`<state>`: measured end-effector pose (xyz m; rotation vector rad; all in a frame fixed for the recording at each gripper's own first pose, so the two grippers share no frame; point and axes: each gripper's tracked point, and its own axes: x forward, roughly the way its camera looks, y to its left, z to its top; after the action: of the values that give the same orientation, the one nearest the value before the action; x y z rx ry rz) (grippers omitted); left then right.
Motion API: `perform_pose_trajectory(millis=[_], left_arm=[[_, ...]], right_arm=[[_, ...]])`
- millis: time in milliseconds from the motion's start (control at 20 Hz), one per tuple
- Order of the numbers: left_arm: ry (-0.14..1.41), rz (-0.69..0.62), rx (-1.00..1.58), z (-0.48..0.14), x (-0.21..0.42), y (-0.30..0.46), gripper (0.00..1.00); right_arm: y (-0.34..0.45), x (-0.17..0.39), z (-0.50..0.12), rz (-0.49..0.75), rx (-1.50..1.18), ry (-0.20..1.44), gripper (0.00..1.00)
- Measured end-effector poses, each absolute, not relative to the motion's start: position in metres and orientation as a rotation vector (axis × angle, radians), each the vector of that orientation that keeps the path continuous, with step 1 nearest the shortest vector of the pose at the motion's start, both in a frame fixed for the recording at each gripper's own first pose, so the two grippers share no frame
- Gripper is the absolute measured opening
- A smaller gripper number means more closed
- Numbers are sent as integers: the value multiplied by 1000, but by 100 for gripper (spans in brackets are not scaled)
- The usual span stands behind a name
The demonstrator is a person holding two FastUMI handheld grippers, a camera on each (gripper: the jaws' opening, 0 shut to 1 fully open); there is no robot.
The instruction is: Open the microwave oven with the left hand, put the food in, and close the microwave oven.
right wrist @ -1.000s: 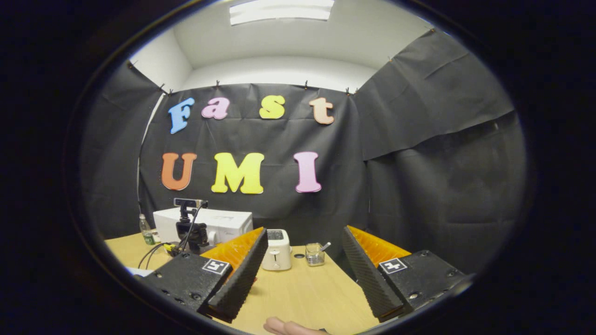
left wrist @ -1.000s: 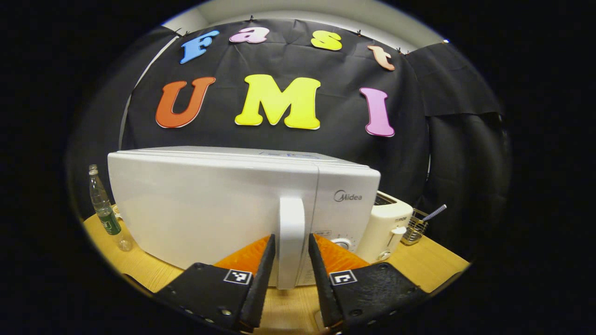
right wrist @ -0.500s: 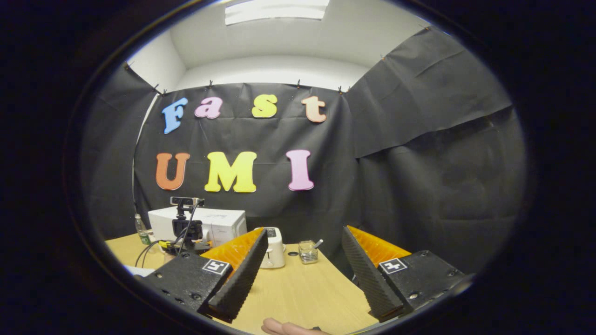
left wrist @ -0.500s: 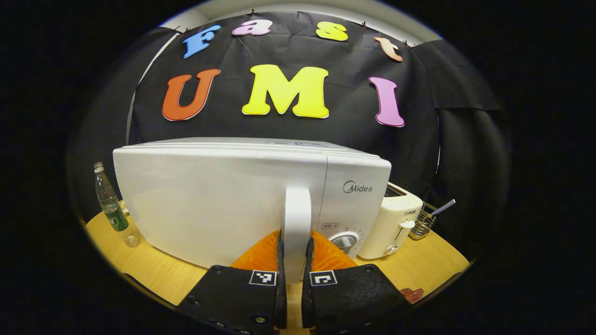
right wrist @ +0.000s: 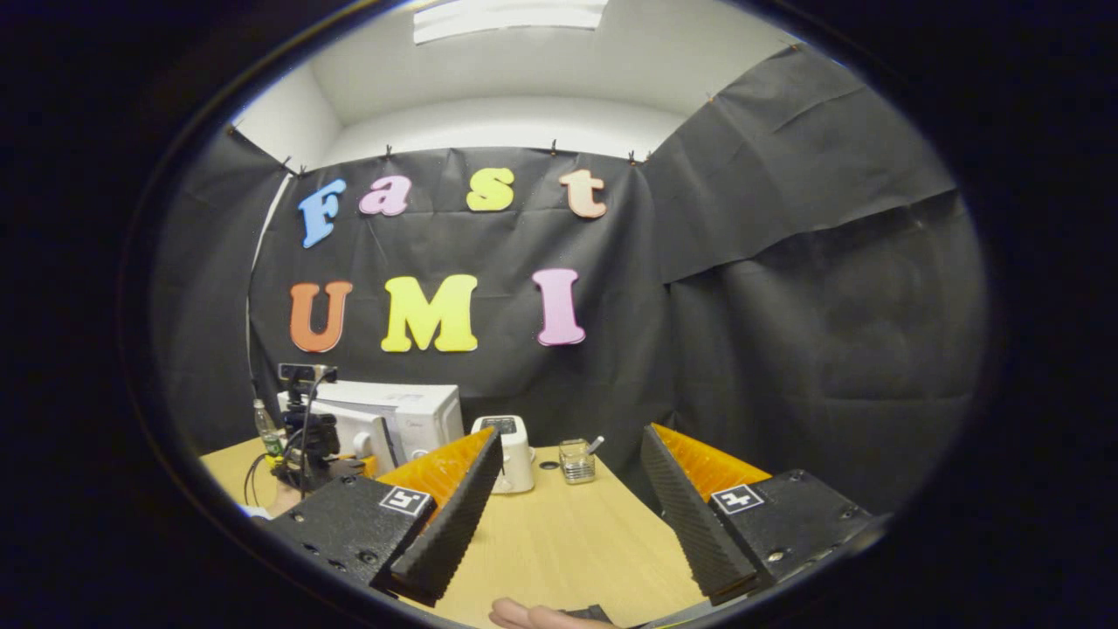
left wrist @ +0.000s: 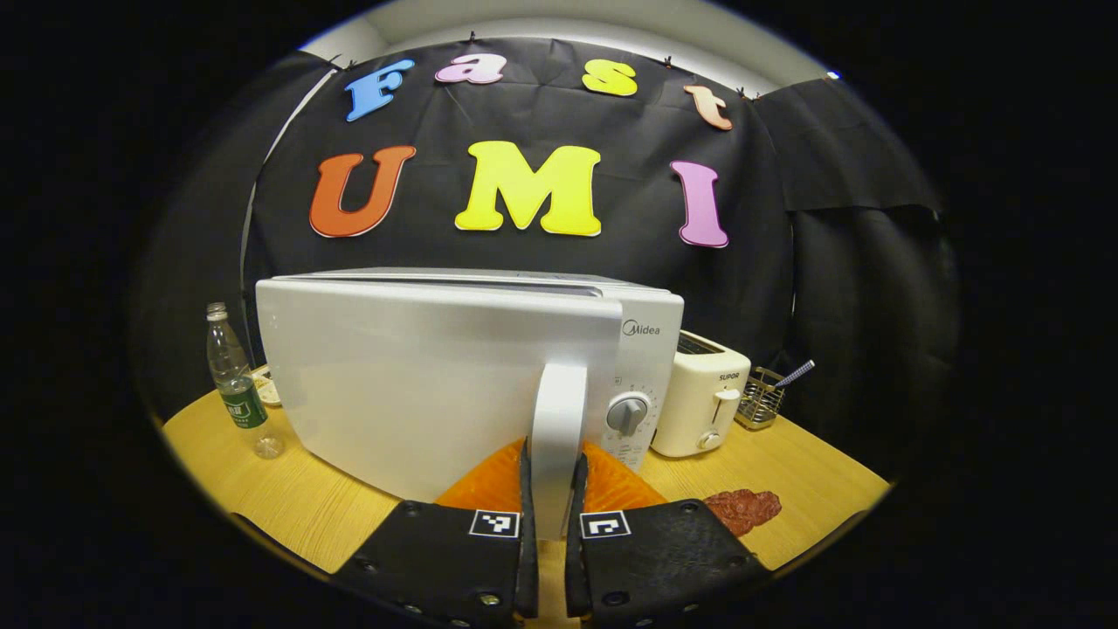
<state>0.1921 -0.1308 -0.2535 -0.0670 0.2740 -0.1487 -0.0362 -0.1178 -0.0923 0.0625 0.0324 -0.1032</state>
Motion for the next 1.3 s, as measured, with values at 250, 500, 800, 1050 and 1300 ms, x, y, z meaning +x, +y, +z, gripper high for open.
perform_pose_trajectory(millis=[250, 500, 800, 1050, 1300], left_arm=[[270, -175, -71, -249, 149, -109, 11], [259, -171, -92, -246, 107, -74, 11], [261, -131, -104, -242, 62, -15, 11], [234, -98, -105, -240, 39, 34, 11], [217, -22, -109, -242, 23, 97, 11]], right_arm=[[-103, -40, -91, -85, 55, 38, 92], [-84, -43, -93, -63, 33, 38, 100], [-53, -44, -93, -17, 21, 34, 92], [-27, -44, -102, 19, -10, 55, 92], [-10, -48, -102, 58, -23, 61, 92]])
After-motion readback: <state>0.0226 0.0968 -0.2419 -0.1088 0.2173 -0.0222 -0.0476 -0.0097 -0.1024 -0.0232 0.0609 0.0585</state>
